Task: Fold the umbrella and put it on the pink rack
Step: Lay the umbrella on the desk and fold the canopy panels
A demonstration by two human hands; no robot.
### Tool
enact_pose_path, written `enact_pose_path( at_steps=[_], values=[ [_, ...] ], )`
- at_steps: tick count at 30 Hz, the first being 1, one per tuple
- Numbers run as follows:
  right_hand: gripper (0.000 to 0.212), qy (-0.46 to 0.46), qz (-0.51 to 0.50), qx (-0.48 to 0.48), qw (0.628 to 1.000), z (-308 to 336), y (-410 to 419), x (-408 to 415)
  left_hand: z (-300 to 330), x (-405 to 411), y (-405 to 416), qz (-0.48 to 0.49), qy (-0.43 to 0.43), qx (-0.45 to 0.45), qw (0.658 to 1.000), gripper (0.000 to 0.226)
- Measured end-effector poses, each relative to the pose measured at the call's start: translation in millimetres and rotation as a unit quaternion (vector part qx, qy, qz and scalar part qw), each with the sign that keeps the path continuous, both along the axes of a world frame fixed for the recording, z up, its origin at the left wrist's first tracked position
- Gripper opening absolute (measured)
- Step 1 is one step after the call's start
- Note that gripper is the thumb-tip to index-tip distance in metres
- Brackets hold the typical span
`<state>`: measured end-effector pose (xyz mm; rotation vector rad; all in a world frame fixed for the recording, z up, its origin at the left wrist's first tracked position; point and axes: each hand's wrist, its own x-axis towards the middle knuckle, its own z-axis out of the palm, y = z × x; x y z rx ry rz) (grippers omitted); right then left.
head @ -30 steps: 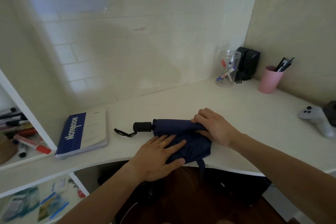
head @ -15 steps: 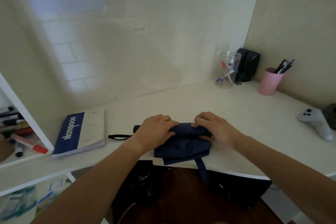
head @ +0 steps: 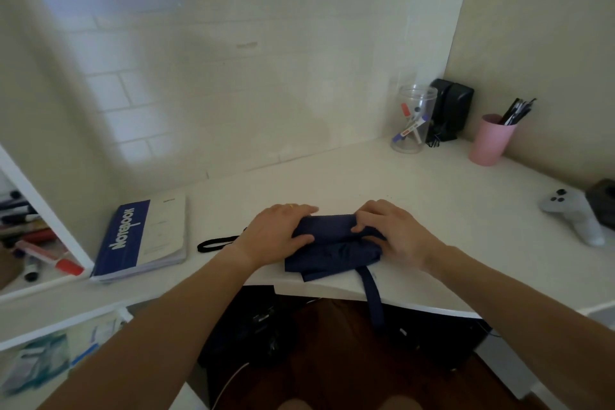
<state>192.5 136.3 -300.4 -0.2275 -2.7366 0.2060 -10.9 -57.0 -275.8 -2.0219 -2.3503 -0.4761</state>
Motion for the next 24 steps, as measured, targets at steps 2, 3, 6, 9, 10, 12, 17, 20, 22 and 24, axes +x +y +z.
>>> enact_pose_path(
  at_steps=[2,3,6,9,10,12,17,20,22,24],
  values=[
    [0.024,-0.002,0.020,-0.002,1.000,1.0,2.4,3.2,-2.5,4.4,1.1,0.014,0.025,0.028,0.999,0.046],
    [0.029,-0.010,0.029,-0.017,0.999,4.5,3.6,5.5,-4.3,7.2,0.7,0.017,0.037,0.050,0.998,0.043],
    [0.046,-0.033,0.012,-0.106,0.994,22.7,4.8,5.6,-12.4,15.8,-1.5,0.000,0.081,0.102,0.992,0.034],
    [0.042,-0.075,-0.005,-0.111,0.991,32.0,11.8,1.6,-17.3,21.9,1.9,-0.013,0.112,0.141,0.984,0.031],
    [0.038,-0.085,-0.004,-0.087,0.993,31.7,13.1,0.7,-17.3,23.8,2.5,-0.018,0.118,0.144,0.982,0.031],
    [0.034,-0.086,-0.004,-0.044,0.995,31.9,12.3,1.3,-16.0,23.2,2.2,-0.033,0.114,0.142,0.983,0.030],
    [0.032,-0.013,0.007,0.001,1.000,17.4,-2.6,15.2,0.6,21.1,0.4,-0.020,-0.022,0.101,0.994,0.021],
    [0.030,0.023,-0.002,0.025,0.999,12.2,-9.4,20.7,-3.6,23.4,-0.1,-0.001,-0.072,0.048,0.996,0.035],
    [0.028,0.046,0.000,0.050,0.998,6.2,-16.3,24.3,-11.0,28.5,-3.4,0.010,-0.103,0.036,0.994,0.042],
    [0.027,0.072,-0.009,0.070,0.995,-1.0,-25.5,29.2,-17.3,35.8,-4.8,0.025,-0.094,0.053,0.994,0.040]
  ],
)
